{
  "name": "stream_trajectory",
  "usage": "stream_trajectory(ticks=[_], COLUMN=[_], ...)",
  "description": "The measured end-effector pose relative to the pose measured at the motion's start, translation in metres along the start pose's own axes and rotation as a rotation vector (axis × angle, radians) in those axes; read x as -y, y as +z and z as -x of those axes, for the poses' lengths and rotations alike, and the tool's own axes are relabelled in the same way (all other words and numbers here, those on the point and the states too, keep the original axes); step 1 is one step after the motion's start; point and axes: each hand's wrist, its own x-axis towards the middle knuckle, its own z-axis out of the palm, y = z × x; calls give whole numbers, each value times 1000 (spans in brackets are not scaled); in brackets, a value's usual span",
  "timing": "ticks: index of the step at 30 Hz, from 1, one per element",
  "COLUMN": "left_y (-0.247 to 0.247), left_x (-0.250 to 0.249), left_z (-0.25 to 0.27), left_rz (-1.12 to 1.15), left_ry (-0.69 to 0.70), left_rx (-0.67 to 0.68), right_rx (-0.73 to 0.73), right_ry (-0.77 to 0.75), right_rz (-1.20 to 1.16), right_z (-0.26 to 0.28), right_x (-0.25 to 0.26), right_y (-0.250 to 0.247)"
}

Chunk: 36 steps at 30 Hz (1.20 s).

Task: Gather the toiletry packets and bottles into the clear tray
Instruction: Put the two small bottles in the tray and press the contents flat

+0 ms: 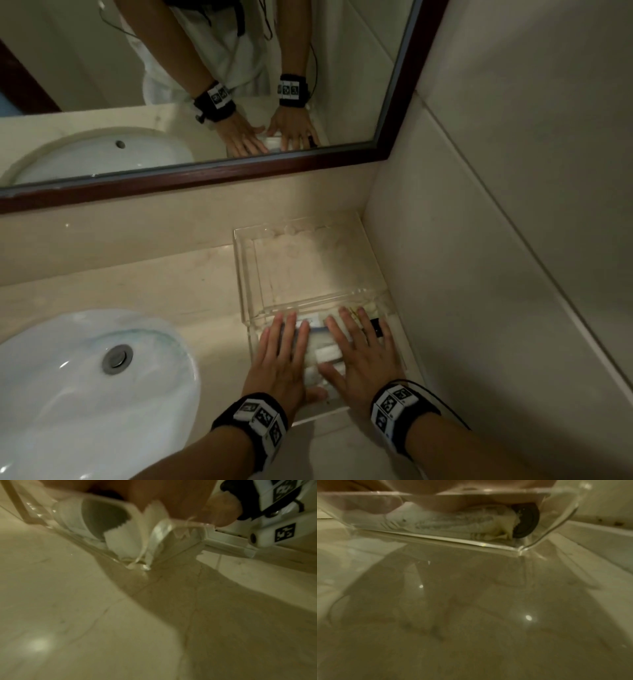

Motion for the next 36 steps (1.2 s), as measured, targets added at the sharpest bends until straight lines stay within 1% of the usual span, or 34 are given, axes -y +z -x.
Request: stream_trajectory(ticks=[1,2,4,5,7,9,11,15,16,21,24,28,30,32,34,36], left_y=[-4,-6,-15,-18,-16,-7,-5,-7,-11,-13,-12,-13,-15,-18,-19,-24], left_x=[-1,-2,-5,-5,-4,-1,-1,-4,-6,-11,-13,-14,-14,-15,-13,-8], left_z=[1,3,8,12,21,26,25,23,24,20,17,15,14,13,14,17], left_rz=[-40,-45,-24,-21,-11,15,73,93,69,-71,-88,-102,-103,-91,-31,46], left_ry=[-13,-46,-50,-65,-84,-64,-79,-103,-126,-161,-176,-182,-192,-194,-189,-163], left_rx=[-8,20,-19,-10,69,43,77,23,21,95,113,126,161,186,193,153], right_rx=[21,33,27,17,-11,-29,-35,-37,-44,-64,-64,-27,-8,-24,6,-63], right_ry=[8,10,5,4,17,41,52,66,60,72,70,73,83,69,52,40], right_rz=[6,14,24,26,13,-10,-10,17,22,56,78,61,51,49,41,-16], right_z=[0,-1,0,1,5,9,11,9,9,7,4,3,2,2,3,4], right_x=[0,1,1,0,-3,-7,-9,-7,-6,-5,-5,-4,-2,-3,-6,-7], right_y=[0,-1,-3,-4,-4,-2,1,3,4,7,8,8,6,2,2,-2])
